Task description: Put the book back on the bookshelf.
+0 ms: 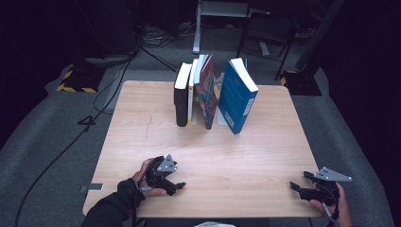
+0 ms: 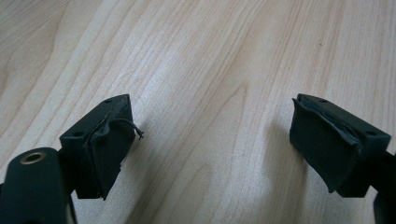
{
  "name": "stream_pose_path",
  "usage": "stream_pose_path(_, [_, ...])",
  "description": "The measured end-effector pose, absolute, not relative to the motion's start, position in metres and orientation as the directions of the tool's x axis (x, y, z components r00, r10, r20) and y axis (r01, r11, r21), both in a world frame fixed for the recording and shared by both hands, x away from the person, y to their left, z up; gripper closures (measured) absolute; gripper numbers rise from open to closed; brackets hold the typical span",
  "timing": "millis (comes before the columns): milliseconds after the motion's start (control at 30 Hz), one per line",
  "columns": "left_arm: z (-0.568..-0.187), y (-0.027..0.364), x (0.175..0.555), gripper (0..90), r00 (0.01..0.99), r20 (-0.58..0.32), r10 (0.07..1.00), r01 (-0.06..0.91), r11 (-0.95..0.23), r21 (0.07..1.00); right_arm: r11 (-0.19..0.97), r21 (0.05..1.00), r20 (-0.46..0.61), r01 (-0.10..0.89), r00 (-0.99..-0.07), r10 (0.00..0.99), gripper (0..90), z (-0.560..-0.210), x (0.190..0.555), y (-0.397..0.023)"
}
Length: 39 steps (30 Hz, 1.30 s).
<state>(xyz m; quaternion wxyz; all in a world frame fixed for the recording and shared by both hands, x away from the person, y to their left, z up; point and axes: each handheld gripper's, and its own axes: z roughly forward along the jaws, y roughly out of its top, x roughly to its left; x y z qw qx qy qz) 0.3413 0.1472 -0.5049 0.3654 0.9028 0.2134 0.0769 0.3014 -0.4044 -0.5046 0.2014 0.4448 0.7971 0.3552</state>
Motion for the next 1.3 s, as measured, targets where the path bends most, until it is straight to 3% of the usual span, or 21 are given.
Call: stream_pose_path(1300, [-0.5049, 0.1471, 0.3437, 14.3, 0.902, -0.02, 0.43, 0.323, -0.645, 0.692, 0.333, 0.745, -0.007, 0.578, -0.492, 0.871, 20.6, -0.5047, 0.3029, -0.4028])
